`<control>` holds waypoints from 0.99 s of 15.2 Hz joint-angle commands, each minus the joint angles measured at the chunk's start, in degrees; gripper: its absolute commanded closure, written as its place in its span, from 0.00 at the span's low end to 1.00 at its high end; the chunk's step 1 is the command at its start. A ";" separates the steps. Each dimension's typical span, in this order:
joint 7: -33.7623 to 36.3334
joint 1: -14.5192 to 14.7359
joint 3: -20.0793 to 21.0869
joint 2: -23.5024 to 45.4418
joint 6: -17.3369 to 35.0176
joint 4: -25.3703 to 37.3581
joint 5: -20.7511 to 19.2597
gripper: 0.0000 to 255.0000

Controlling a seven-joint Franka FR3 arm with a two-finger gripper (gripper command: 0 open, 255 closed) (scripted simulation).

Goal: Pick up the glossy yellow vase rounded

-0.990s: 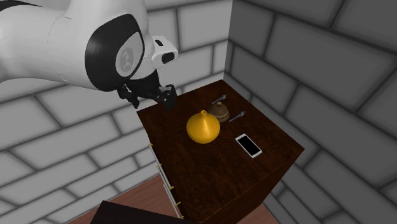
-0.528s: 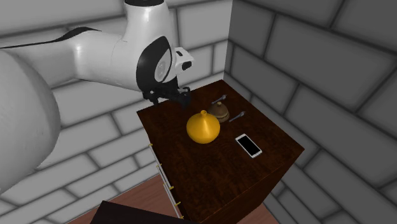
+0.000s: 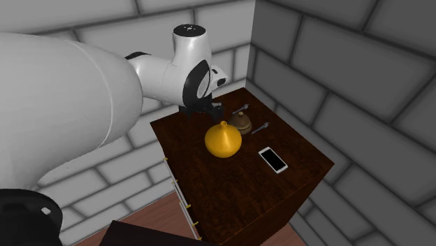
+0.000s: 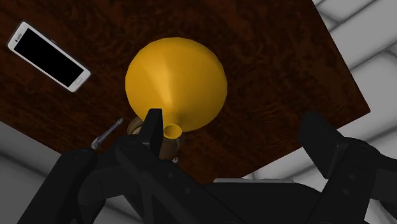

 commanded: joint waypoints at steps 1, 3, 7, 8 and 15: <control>-0.44 -0.29 -0.34 4.66 1.78 2.84 -0.03 0.00; -0.81 -0.58 -0.61 8.90 3.30 5.44 -0.03 0.00; -1.50 -1.23 -1.07 17.47 5.56 11.51 0.07 0.00; -1.66 -1.40 -1.17 19.63 5.96 13.21 0.11 0.00; -2.29 -2.22 -1.38 29.34 8.74 19.93 0.40 0.00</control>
